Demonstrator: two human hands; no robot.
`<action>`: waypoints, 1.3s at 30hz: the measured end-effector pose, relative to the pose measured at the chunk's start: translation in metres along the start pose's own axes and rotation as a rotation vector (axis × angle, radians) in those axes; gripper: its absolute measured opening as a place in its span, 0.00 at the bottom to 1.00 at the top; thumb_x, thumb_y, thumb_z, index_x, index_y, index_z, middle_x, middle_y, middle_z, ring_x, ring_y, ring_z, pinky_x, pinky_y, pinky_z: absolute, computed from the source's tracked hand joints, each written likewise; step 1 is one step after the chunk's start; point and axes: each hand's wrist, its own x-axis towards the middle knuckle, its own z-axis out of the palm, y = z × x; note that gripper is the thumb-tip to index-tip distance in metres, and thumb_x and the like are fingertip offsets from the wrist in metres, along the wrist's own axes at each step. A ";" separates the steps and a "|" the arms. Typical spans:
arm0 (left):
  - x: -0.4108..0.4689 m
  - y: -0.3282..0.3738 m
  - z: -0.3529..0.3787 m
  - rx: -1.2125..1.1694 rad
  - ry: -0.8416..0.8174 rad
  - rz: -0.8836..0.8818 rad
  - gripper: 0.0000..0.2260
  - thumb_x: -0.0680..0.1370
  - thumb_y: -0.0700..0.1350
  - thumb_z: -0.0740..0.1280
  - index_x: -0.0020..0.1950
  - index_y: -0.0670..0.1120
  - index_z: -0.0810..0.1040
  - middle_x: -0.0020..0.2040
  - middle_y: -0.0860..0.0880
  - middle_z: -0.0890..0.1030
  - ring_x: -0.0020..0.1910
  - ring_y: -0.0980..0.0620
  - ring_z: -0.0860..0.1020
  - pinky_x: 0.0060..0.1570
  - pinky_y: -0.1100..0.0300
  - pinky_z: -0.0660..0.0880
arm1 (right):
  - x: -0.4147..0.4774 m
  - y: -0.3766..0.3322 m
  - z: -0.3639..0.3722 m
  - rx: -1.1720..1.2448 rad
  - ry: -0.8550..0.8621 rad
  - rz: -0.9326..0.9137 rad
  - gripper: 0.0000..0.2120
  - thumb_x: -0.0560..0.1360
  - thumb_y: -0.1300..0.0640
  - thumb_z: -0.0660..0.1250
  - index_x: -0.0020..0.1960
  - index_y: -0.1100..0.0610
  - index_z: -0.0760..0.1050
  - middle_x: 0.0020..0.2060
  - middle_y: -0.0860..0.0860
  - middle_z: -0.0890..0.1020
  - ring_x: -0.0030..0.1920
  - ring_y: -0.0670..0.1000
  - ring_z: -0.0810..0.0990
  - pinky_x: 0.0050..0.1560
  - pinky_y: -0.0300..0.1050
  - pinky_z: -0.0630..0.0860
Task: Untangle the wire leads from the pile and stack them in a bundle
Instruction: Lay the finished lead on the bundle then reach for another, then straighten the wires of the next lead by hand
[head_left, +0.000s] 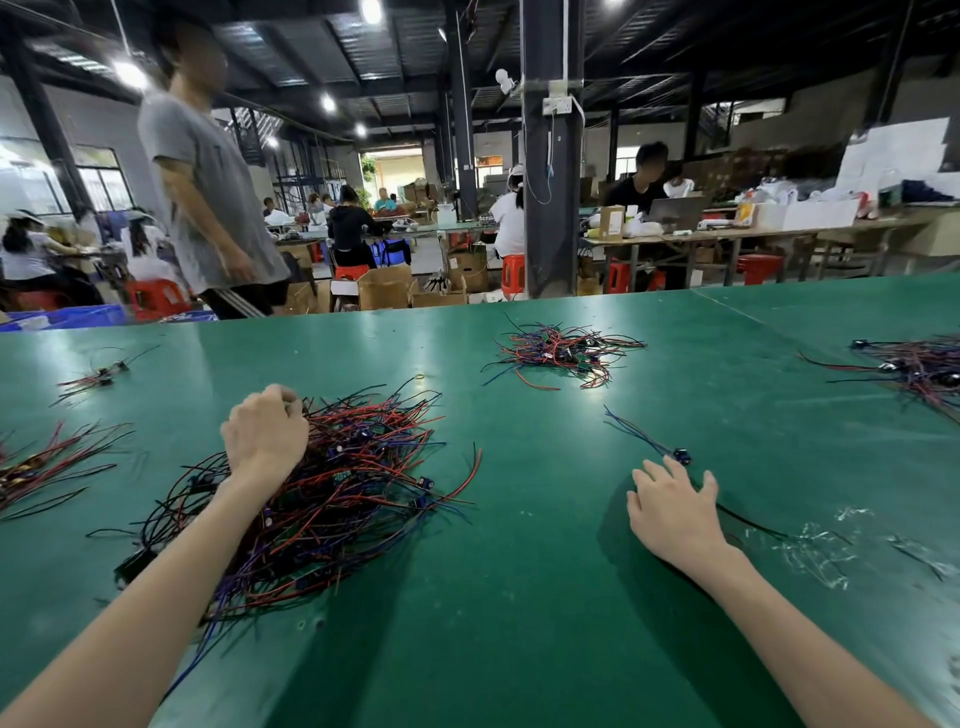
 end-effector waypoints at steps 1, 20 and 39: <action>0.002 -0.001 -0.001 -0.026 -0.042 -0.003 0.10 0.79 0.40 0.60 0.55 0.40 0.79 0.52 0.38 0.80 0.53 0.37 0.76 0.54 0.46 0.72 | 0.000 0.000 0.001 0.002 -0.001 0.001 0.17 0.81 0.51 0.51 0.66 0.53 0.68 0.71 0.48 0.66 0.75 0.51 0.56 0.70 0.65 0.53; 0.014 0.008 -0.018 0.010 -0.415 0.024 0.08 0.80 0.44 0.62 0.52 0.40 0.77 0.48 0.41 0.81 0.47 0.42 0.78 0.45 0.55 0.74 | -0.002 -0.006 0.005 0.007 -0.015 -0.012 0.17 0.82 0.54 0.48 0.69 0.52 0.66 0.71 0.46 0.66 0.75 0.50 0.55 0.71 0.62 0.54; 0.023 0.068 -0.052 -0.838 0.153 0.255 0.10 0.76 0.33 0.67 0.55 0.40 0.74 0.50 0.43 0.78 0.41 0.50 0.79 0.43 0.60 0.79 | 0.001 -0.007 0.009 -0.010 -0.008 -0.011 0.19 0.81 0.54 0.49 0.70 0.52 0.64 0.72 0.47 0.64 0.75 0.50 0.53 0.71 0.63 0.52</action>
